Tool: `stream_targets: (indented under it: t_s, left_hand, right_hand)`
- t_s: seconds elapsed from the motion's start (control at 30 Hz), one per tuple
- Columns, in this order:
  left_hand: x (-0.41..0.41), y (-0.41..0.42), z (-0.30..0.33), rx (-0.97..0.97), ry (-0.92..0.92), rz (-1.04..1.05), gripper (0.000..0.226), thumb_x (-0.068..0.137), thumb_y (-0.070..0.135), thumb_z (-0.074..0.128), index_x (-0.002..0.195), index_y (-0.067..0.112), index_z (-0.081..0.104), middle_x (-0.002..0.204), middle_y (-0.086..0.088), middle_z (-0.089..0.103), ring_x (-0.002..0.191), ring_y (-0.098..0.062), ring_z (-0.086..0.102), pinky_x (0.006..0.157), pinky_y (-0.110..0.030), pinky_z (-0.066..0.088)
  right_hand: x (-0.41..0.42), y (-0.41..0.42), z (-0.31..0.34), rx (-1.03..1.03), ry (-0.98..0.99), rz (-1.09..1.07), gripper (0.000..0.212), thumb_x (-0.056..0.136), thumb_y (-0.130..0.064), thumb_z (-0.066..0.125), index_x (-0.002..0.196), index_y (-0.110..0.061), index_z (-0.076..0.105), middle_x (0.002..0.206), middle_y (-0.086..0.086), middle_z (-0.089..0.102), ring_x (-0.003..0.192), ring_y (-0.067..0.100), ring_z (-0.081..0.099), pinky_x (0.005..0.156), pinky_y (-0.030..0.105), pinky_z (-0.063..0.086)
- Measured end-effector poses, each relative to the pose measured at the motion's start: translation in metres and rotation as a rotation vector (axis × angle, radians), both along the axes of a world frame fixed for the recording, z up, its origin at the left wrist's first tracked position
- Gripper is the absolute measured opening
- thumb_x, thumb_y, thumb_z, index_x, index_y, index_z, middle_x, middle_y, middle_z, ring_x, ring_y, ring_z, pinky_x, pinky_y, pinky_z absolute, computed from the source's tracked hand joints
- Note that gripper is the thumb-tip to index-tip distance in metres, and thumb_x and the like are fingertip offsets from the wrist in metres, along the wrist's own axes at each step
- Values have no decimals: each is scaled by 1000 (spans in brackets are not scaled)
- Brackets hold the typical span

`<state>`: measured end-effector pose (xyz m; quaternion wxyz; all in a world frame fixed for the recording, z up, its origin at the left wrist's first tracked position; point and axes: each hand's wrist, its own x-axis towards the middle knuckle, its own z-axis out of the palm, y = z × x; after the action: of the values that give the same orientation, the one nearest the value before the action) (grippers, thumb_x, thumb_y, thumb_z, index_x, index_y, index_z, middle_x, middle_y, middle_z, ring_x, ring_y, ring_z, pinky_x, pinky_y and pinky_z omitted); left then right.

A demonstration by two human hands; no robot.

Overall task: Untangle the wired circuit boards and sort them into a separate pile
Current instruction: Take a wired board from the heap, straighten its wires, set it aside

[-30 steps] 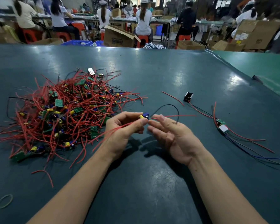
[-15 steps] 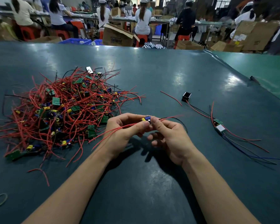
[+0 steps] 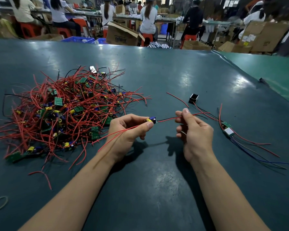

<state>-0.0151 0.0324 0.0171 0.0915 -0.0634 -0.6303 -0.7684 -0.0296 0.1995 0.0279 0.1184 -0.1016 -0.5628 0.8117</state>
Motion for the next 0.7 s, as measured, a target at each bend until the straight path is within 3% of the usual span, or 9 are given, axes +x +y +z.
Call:
stream_targets:
  t_s: [0.3,0.47,0.57,0.67,0.7]
  left_hand:
    - [3,-2,2,5,-10,-75,18,68,7,76,83,-2,73,62,-8,65,49,-15,51,51,-21,45]
    - [0,-4,-2,15,-15,-81,14,67,4,83,78,3,75,66,-10,66,51,-16,51,51,-23,45]
    - [0,-3,-2,5,-15,-87,11,68,6,81,77,7,77,67,-11,66,52,-16,51,51,-23,46]
    - [-1,-3,1,139,-29,-44,12,67,11,80,78,8,77,65,-6,65,51,-15,51,51,-21,46]
    - [-2,-4,2,218,-46,-20,11,68,11,75,79,9,76,65,-5,65,51,-15,52,50,-20,46]
  right_hand:
    - [-6,7,-2,-127,-84,-86,48,98,-30,54,54,-11,61,43,-2,43,32,10,30,35,15,22]
    - [-8,12,-7,-21,-7,-146,19,96,-16,62,79,-10,68,65,-1,61,39,6,43,36,17,34]
    - [-7,12,-6,-21,22,-170,17,98,-7,56,87,-13,68,65,1,59,40,8,47,37,19,39]
    - [-3,8,1,-175,24,14,10,96,-25,60,99,-18,67,75,4,66,51,13,61,42,21,47]
    - [-2,6,1,-223,-10,137,22,89,-36,64,101,-19,63,86,7,68,59,16,68,45,21,50]
